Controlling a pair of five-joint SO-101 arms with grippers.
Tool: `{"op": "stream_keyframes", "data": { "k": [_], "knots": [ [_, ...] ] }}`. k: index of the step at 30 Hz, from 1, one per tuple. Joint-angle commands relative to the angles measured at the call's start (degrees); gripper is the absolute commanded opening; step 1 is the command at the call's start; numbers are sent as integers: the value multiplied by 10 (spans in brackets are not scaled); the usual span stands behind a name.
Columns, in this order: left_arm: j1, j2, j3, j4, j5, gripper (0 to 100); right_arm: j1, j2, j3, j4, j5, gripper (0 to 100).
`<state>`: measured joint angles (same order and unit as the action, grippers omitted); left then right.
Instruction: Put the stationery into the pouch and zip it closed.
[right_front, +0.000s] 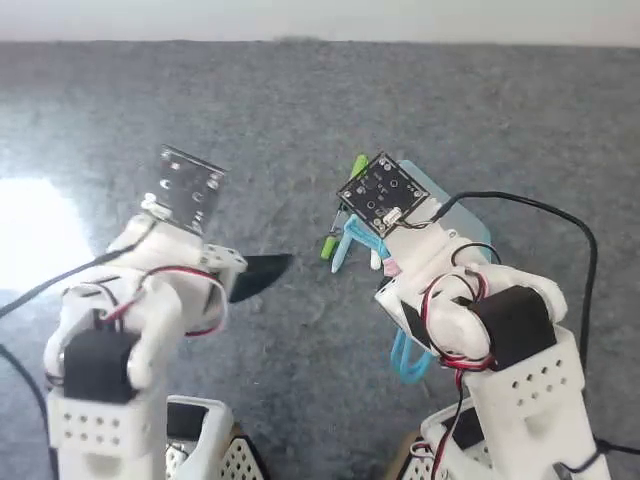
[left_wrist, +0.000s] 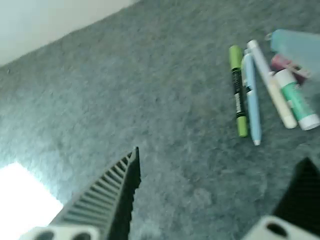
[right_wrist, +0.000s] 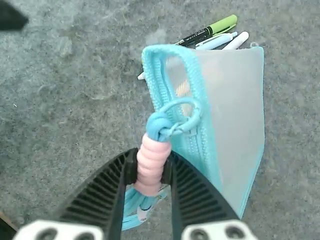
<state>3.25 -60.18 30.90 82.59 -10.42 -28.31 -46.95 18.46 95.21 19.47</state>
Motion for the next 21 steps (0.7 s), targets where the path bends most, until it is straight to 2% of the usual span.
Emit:
{"op": "stream_keyframes", "data": {
  "k": [1, 6, 12, 21],
  "knots": [
    [69, -3, -51, -10, 34, 434, 2, -19, -30, 8, -12, 7],
    [99, 1, -29, -82, 59, 434, 0, -19, -30, 17, -9, 7],
    [102, -4, 102, -210, 76, 434, -3, -81, -30, 35, 10, 7],
    [100, -114, 195, -212, 68, 434, -2, -95, 25, 5, 9, 7]
  ]
}}
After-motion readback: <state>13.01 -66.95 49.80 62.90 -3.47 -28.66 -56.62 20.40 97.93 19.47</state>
